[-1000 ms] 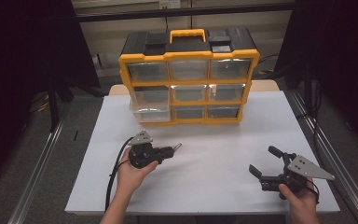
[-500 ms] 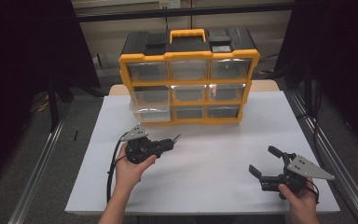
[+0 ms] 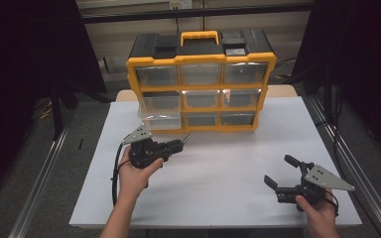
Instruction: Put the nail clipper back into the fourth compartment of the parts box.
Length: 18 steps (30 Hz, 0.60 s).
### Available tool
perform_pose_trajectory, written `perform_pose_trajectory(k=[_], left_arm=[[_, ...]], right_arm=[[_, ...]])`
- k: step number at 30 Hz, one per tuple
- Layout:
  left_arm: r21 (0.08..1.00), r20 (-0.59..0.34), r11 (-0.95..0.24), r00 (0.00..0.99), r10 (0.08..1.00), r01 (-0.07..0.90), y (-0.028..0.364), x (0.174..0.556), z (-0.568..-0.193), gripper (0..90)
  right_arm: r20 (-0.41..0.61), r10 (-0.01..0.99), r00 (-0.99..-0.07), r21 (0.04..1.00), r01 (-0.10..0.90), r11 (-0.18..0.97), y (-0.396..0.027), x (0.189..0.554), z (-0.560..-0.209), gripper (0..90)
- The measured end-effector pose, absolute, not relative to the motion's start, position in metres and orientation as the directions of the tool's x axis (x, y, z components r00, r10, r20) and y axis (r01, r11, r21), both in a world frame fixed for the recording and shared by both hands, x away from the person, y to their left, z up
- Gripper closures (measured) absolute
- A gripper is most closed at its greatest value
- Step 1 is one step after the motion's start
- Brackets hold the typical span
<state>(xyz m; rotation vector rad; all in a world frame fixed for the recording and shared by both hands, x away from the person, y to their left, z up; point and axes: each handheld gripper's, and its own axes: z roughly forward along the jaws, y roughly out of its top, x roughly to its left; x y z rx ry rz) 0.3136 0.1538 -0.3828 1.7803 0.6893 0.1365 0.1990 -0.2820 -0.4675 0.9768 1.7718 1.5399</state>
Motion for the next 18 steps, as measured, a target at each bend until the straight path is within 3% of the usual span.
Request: perform_pose_trajectory(k=[18], left_arm=[[0.926,-0.212,-0.161,0.823,0.526,0.341,0.147,0.322,-0.344,79.8]], right_arm=[[0.044,0.833,-0.551,0.986,0.158,0.052,-0.282,0.199,-0.468,1.8]])
